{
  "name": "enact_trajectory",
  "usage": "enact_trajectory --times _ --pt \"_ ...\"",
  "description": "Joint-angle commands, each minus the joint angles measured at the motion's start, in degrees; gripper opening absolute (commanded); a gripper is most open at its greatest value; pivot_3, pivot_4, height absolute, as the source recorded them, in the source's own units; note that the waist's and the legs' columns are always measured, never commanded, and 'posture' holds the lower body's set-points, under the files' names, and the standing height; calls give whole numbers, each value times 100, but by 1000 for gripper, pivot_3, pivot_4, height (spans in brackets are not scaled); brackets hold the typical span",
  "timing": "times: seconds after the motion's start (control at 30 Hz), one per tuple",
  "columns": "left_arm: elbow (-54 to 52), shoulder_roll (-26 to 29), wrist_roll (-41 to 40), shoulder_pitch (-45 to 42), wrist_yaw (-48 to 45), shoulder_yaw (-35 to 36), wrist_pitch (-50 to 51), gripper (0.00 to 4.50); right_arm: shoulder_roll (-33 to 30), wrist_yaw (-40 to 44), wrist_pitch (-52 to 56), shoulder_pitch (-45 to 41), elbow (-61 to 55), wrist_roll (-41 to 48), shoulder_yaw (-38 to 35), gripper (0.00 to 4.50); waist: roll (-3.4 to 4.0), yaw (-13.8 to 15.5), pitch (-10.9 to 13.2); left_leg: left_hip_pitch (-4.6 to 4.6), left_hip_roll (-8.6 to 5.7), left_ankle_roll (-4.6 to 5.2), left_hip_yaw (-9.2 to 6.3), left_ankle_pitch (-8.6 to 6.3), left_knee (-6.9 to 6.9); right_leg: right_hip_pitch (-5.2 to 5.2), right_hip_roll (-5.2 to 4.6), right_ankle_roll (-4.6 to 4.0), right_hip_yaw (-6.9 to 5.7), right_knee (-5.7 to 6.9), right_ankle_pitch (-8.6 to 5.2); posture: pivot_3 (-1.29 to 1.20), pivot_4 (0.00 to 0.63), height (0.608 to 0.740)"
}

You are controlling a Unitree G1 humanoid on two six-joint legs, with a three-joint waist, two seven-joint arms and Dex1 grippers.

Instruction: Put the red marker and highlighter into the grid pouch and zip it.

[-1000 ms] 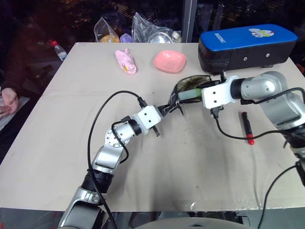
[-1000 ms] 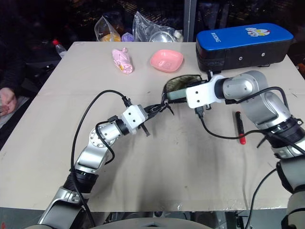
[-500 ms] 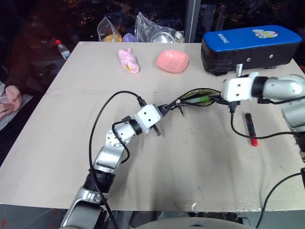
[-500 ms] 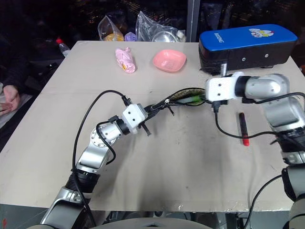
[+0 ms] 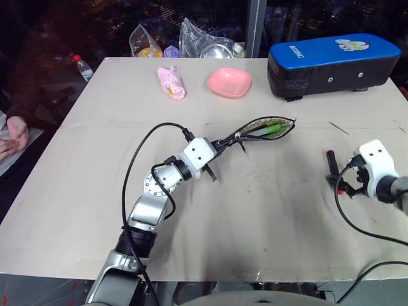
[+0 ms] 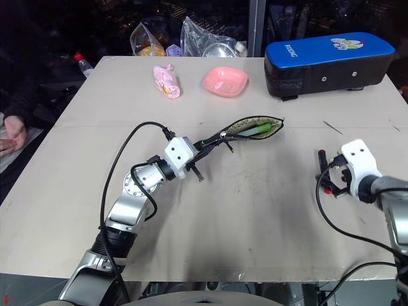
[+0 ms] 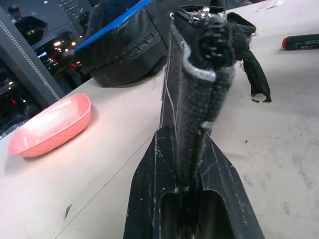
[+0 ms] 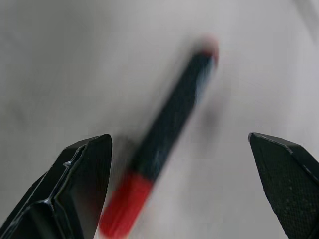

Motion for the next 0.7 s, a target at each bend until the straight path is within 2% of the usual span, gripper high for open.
enact_trajectory --times 0.03,0.07,0.1,0.13,0.23,0.33,0.37,0.5,0.6,0.7 --pt "-233 -86 -280 -90 95 211 118 0 280 -299 568 30 -466 206 -413 4439 0 0 0 1 0 0 2 0 0 0 0 0 1 0 0 0 150 726" --pt "-259 -111 -336 -87 104 236 178 0 382 -343 699 16 -531 282 -475 3934 -1 1 -1 1 0 0 1 0 0 1 2 0 0 0 0 0 150 726" --pt "-284 -134 -376 -84 103 255 230 0 467 -381 818 -5 -587 346 -531 3662 -1 0 -1 0 0 0 -4 0 2 2 5 1 -3 -1 0 0 150 726" --pt "-325 -160 -454 -76 72 267 319 0 477 -394 878 11 -642 391 -530 3207 -1 -1 -1 0 0 0 -4 0 2 1 6 1 -2 -1 0 0 150 726" --pt "-506 -253 -803 -58 22 326 686 0 425 -457 903 59 -704 456 -511 1891 -1 -1 -1 0 0 0 -4 0 2 2 9 1 -1 -1 0 0 150 726" --pt "-559 -175 -795 -60 -35 287 765 0 241 -424 727 1 -654 529 -504 408 -1 -1 -1 -1 0 1 -3 0 4 3 9 2 -1 -2 0 0 150 726" --pt "-549 -146 -762 -57 -43 269 761 0 119 -356 574 -62 -642 566 -487 213 -1 -3 -1 0 0 1 -3 0 4 3 10 2 0 -1 0 0 150 726" --pt "-526 -125 -717 -62 -34 220 770 0 -438 64 -343 -188 -622 665 -320 216 -1 -12 0 2 1 1 2 0 4 2 14 2 4 -1 -1 0 150 726" --pt "-524 -134 -701 -61 -22 192 786 0 -1339 719 -2242 -389 -357 265 -8 216 3 -15 2 2 5 1 2 0 4 3 18 2 3 -2 -1 0 150 726" --pt "-500 -145 -659 -51 -15 154 773 0 -2132 1401 -4035 -957 163 -58 396 216 3 -25 4 5 7 1 16 0 5 3 18 4 9 -4 -2 0 150 726"
